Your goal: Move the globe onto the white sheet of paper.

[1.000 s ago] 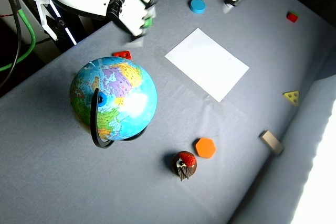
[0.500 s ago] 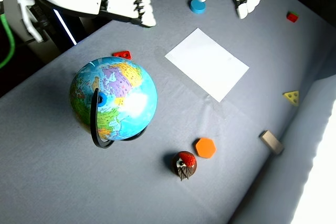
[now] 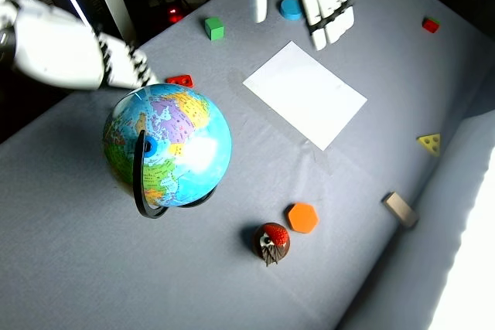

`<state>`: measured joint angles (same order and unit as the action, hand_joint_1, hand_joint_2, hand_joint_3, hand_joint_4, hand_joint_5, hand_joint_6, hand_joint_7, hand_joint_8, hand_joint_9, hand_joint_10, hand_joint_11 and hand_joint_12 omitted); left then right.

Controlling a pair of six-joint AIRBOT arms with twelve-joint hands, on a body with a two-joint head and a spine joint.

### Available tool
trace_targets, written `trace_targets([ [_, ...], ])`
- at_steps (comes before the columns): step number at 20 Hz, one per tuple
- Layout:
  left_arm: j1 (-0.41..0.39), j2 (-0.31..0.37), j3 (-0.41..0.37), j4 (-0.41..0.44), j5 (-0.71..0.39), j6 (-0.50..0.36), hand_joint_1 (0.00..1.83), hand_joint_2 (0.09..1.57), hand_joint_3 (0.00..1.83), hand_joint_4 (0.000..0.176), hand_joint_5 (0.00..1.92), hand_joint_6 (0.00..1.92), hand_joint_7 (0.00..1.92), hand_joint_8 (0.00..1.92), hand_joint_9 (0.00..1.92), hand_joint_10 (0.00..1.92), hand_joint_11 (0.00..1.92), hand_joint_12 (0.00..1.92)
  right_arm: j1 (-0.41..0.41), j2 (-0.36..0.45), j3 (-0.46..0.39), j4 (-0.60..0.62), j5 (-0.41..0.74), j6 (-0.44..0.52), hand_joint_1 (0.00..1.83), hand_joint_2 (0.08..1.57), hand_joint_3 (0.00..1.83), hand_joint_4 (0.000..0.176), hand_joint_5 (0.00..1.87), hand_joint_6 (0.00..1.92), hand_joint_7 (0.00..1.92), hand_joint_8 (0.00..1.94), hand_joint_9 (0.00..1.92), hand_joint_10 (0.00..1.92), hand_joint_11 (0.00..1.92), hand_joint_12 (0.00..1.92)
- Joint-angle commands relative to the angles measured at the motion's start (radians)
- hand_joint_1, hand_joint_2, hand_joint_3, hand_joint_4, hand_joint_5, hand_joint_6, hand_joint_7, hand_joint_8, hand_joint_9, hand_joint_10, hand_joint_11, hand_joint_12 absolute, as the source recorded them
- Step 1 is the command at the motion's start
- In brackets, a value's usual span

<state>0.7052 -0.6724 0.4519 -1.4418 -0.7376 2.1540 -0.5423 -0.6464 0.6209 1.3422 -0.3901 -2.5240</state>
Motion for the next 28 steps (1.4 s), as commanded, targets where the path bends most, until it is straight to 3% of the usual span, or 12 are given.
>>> trace_targets([
  [1, -0.002, -0.007, 0.004, 0.060, -0.053, -0.013, 0.00, 1.20, 0.00, 0.013, 0.05, 0.00, 0.02, 0.00, 0.03, 0.00, 0.00, 0.05, -0.004, 0.002, 0.026, 0.079, -0.087, -0.033, 0.00, 1.17, 0.00, 0.000, 0.09, 0.00, 0.13, 0.00, 0.04, 0.00, 0.00, 0.00],
  [3, 0.032, -0.036, 0.005, 0.108, -0.100, -0.108, 0.00, 1.20, 0.00, 0.010, 0.05, 0.00, 0.02, 0.00, 0.03, 0.00, 0.00, 0.04, -0.026, -0.002, 0.081, 0.130, -0.132, -0.094, 0.00, 1.17, 0.00, 0.000, 0.07, 0.00, 0.12, 0.00, 0.04, 0.00, 0.00, 0.00],
  [5, 0.057, -0.054, 0.005, 0.121, -0.128, -0.144, 0.00, 1.20, 0.00, 0.010, 0.05, 0.00, 0.02, 0.00, 0.03, 0.00, 0.00, 0.04, -0.049, -0.019, 0.141, 0.152, -0.143, -0.139, 0.00, 1.16, 0.00, 0.000, 0.06, 0.00, 0.12, 0.00, 0.03, 0.00, 0.00, 0.00],
  [9, 0.072, -0.064, 0.005, 0.143, -0.134, -0.149, 0.00, 1.19, 0.00, 0.010, 0.05, 0.00, 0.02, 0.00, 0.03, 0.00, 0.00, 0.04, -0.082, -0.051, 0.236, 0.200, -0.173, -0.218, 0.00, 1.16, 0.00, 0.000, 0.06, 0.00, 0.10, 0.00, 0.01, 0.00, 0.00, 0.00],
  [13, 0.071, -0.064, 0.001, 0.137, -0.151, -0.146, 0.00, 1.19, 0.00, 0.009, 0.05, 0.00, 0.02, 0.00, 0.03, 0.00, 0.00, 0.04, -0.119, -0.081, 0.329, 0.334, -0.222, -0.411, 0.00, 1.16, 0.00, 0.000, 0.06, 0.00, 0.10, 0.00, 0.01, 0.00, 0.00, 0.00],
  [16, 0.068, -0.064, -0.001, 0.131, -0.169, -0.146, 0.00, 1.19, 0.00, 0.004, 0.04, 0.00, 0.02, 0.00, 0.03, 0.00, 0.00, 0.04, -0.137, -0.108, 0.415, 0.403, -0.300, -0.485, 0.00, 1.16, 0.00, 0.000, 0.06, 0.00, 0.09, 0.00, 0.01, 0.00, 0.00, 0.00],
  [22, 0.063, -0.065, -0.001, 0.122, -0.169, -0.146, 0.00, 1.19, 0.00, 0.000, 0.03, 0.00, 0.02, 0.00, 0.03, 0.00, 0.00, 0.04, -0.135, -0.175, 0.581, 0.413, -0.400, -0.487, 0.00, 1.16, 0.00, 0.000, 0.07, 0.00, 0.10, 0.00, 0.02, 0.00, 0.00, 0.00],
  [28, 0.051, -0.065, 0.000, 0.121, -0.169, -0.146, 0.00, 1.19, 0.00, 0.000, 0.05, 0.01, 0.02, 0.00, 0.04, 0.00, 0.00, 0.04, -0.105, -0.257, 0.698, 0.390, -0.415, -0.487, 0.00, 1.15, 0.00, 0.000, 0.08, 0.01, 0.12, 0.01, 0.05, 0.01, 0.00, 0.00],
])
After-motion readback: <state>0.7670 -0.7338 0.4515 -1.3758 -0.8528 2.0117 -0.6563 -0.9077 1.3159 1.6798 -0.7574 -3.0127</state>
